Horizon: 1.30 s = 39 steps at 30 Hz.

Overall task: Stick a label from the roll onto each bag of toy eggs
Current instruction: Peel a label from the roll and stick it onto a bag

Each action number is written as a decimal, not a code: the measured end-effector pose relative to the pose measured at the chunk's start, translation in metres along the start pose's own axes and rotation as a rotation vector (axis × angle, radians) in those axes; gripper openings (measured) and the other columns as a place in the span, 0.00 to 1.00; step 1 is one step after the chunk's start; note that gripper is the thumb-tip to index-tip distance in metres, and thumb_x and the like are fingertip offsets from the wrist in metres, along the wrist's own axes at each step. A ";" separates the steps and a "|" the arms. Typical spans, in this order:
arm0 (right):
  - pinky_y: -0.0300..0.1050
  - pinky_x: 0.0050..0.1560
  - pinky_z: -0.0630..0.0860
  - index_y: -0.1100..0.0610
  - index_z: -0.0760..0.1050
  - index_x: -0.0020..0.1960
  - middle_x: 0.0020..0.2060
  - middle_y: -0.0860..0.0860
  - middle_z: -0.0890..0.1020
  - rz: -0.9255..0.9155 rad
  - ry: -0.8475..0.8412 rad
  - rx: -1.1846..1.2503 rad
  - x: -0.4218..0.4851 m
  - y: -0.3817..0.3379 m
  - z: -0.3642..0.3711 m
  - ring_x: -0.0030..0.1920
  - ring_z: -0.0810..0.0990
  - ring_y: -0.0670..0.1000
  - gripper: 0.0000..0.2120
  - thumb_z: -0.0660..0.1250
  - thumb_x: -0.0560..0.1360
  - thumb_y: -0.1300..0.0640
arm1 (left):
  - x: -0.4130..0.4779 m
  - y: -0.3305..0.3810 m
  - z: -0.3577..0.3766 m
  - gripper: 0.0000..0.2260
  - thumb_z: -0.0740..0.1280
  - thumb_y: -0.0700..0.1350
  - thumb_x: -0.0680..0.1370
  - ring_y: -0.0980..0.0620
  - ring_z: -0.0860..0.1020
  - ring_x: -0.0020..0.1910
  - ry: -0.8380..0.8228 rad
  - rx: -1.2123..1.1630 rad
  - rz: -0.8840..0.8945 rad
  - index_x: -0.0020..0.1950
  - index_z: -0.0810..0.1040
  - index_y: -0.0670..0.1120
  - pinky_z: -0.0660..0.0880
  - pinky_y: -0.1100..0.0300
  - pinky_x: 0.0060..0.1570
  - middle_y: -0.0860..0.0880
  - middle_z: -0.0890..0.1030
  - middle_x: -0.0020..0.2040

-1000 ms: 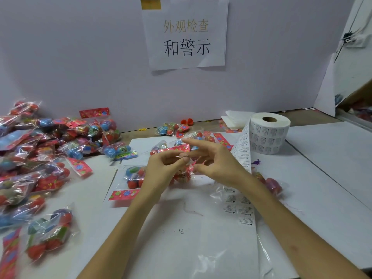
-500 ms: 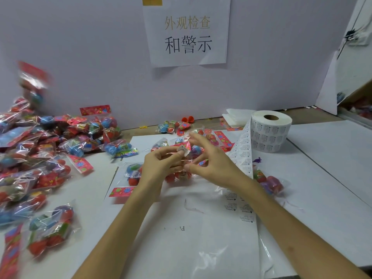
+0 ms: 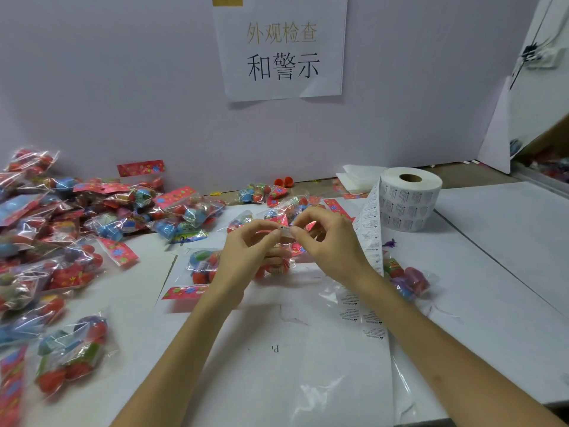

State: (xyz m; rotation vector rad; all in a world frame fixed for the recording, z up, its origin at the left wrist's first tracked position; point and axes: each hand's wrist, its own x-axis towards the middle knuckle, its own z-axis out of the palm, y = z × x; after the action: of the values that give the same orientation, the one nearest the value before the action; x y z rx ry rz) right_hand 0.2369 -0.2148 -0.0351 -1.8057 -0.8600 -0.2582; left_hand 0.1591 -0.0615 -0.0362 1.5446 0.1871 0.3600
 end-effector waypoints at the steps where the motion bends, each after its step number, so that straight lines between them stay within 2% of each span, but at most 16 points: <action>1: 0.32 0.37 0.73 0.56 0.79 0.44 0.38 0.42 0.80 -0.026 0.002 -0.022 0.000 0.000 0.000 0.36 0.78 0.43 0.03 0.71 0.77 0.59 | 0.000 -0.001 0.000 0.05 0.71 0.40 0.81 0.43 0.87 0.47 0.033 0.067 0.048 0.56 0.82 0.45 0.83 0.55 0.45 0.42 0.87 0.52; 3: 0.34 0.36 0.74 0.55 0.77 0.44 0.38 0.43 0.79 -0.080 -0.013 -0.098 0.000 0.000 -0.002 0.36 0.78 0.45 0.04 0.70 0.77 0.60 | 0.000 0.000 -0.001 0.07 0.71 0.40 0.80 0.45 0.86 0.49 0.045 0.166 0.131 0.57 0.82 0.45 0.82 0.54 0.49 0.45 0.86 0.54; 5: 0.36 0.38 0.74 0.54 0.76 0.44 0.39 0.43 0.78 -0.134 -0.041 -0.192 0.001 0.002 -0.005 0.36 0.78 0.46 0.04 0.69 0.76 0.59 | -0.001 0.001 -0.001 0.07 0.72 0.40 0.80 0.47 0.85 0.50 0.007 0.203 0.174 0.57 0.83 0.45 0.81 0.57 0.49 0.48 0.86 0.54; 8: 0.40 0.40 0.75 0.53 0.75 0.44 0.41 0.41 0.75 -0.162 -0.070 -0.265 0.000 0.003 -0.008 0.35 0.77 0.46 0.04 0.70 0.76 0.57 | -0.003 -0.002 0.000 0.02 0.73 0.43 0.79 0.52 0.84 0.46 0.024 0.362 0.261 0.50 0.86 0.49 0.78 0.65 0.45 0.54 0.86 0.47; 11: 0.44 0.42 0.76 0.52 0.75 0.44 0.42 0.40 0.74 -0.179 -0.081 -0.294 0.000 0.002 -0.008 0.35 0.78 0.46 0.04 0.70 0.75 0.57 | -0.003 -0.006 0.002 0.02 0.74 0.44 0.79 0.55 0.83 0.43 0.038 0.482 0.336 0.46 0.86 0.49 0.75 0.67 0.43 0.55 0.85 0.42; 14: 0.40 0.39 0.75 0.51 0.78 0.49 0.47 0.43 0.78 -0.136 -0.049 -0.244 0.000 0.002 -0.006 0.34 0.79 0.46 0.05 0.72 0.75 0.58 | -0.002 -0.003 0.001 0.03 0.74 0.46 0.78 0.54 0.83 0.42 0.057 0.423 0.300 0.48 0.87 0.48 0.78 0.65 0.43 0.54 0.86 0.42; 16: 0.34 0.37 0.74 0.49 0.78 0.58 0.51 0.45 0.80 -0.042 -0.030 -0.119 0.001 0.001 -0.003 0.34 0.80 0.45 0.14 0.73 0.75 0.60 | 0.000 -0.001 0.000 0.02 0.74 0.44 0.78 0.55 0.83 0.41 0.080 0.309 0.236 0.47 0.87 0.51 0.79 0.64 0.41 0.55 0.86 0.41; 18: 0.36 0.37 0.77 0.47 0.73 0.66 0.51 0.46 0.80 0.087 -0.035 0.047 0.001 -0.001 -0.001 0.33 0.79 0.44 0.22 0.74 0.75 0.58 | -0.001 0.002 -0.002 0.05 0.74 0.42 0.78 0.56 0.84 0.39 0.110 0.219 0.190 0.45 0.86 0.53 0.79 0.64 0.38 0.55 0.86 0.41; 20: 0.39 0.38 0.79 0.50 0.75 0.64 0.50 0.50 0.82 0.203 -0.030 0.199 0.002 -0.002 0.000 0.35 0.82 0.47 0.18 0.74 0.76 0.59 | -0.002 0.005 -0.003 0.05 0.75 0.41 0.77 0.56 0.83 0.38 0.124 0.119 0.141 0.46 0.87 0.52 0.78 0.65 0.36 0.52 0.87 0.41; 23: 0.35 0.36 0.76 0.53 0.82 0.52 0.44 0.52 0.85 0.282 -0.041 0.336 0.005 0.000 -0.002 0.36 0.84 0.48 0.05 0.73 0.77 0.60 | -0.003 0.008 -0.003 0.05 0.74 0.42 0.77 0.55 0.84 0.39 0.124 0.036 0.106 0.47 0.87 0.51 0.79 0.64 0.36 0.51 0.88 0.43; 25: 0.36 0.36 0.77 0.54 0.83 0.49 0.41 0.52 0.85 0.293 -0.051 0.399 0.004 0.000 -0.002 0.35 0.83 0.48 0.03 0.73 0.77 0.60 | -0.003 0.008 -0.002 0.04 0.74 0.42 0.77 0.55 0.84 0.40 0.115 0.036 0.090 0.49 0.87 0.51 0.79 0.64 0.38 0.50 0.88 0.44; 30: 0.39 0.37 0.78 0.56 0.82 0.47 0.39 0.56 0.86 0.267 -0.009 0.418 0.004 0.000 0.000 0.37 0.84 0.57 0.01 0.73 0.76 0.60 | -0.005 0.007 0.001 0.06 0.73 0.42 0.78 0.57 0.85 0.44 0.095 0.080 0.082 0.51 0.87 0.53 0.79 0.66 0.39 0.51 0.88 0.47; 32: 0.36 0.37 0.77 0.56 0.82 0.47 0.38 0.54 0.85 0.227 0.008 0.368 0.003 0.000 0.000 0.36 0.84 0.51 0.01 0.73 0.77 0.61 | -0.004 0.006 0.001 0.06 0.73 0.42 0.79 0.56 0.85 0.48 0.109 0.139 0.111 0.54 0.87 0.50 0.79 0.66 0.44 0.50 0.88 0.50; 34: 0.35 0.38 0.77 0.56 0.82 0.46 0.37 0.50 0.85 0.188 0.018 0.306 0.002 -0.001 0.001 0.34 0.83 0.44 0.02 0.73 0.77 0.61 | -0.003 0.004 0.000 0.09 0.71 0.41 0.81 0.55 0.84 0.51 0.157 0.310 0.179 0.58 0.86 0.48 0.79 0.64 0.50 0.51 0.87 0.53; 36: 0.34 0.38 0.77 0.54 0.81 0.45 0.36 0.47 0.84 0.181 0.028 0.287 0.002 -0.001 0.000 0.33 0.82 0.43 0.04 0.72 0.77 0.61 | -0.002 0.001 -0.001 0.13 0.67 0.38 0.81 0.57 0.82 0.51 0.236 0.512 0.228 0.63 0.84 0.48 0.79 0.60 0.52 0.52 0.86 0.55; 39: 0.38 0.39 0.78 0.52 0.80 0.47 0.38 0.47 0.84 0.214 0.025 0.198 0.003 0.002 0.000 0.34 0.81 0.42 0.03 0.71 0.78 0.60 | 0.001 -0.004 -0.009 0.16 0.67 0.37 0.80 0.54 0.80 0.55 0.347 0.614 0.187 0.66 0.81 0.48 0.80 0.52 0.58 0.49 0.83 0.61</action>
State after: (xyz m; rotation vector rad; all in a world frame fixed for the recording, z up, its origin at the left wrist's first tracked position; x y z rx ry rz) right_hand 0.2401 -0.2141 -0.0346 -1.6888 -0.6451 -0.0558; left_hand 0.1573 -0.0532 -0.0402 2.1033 0.4574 0.7709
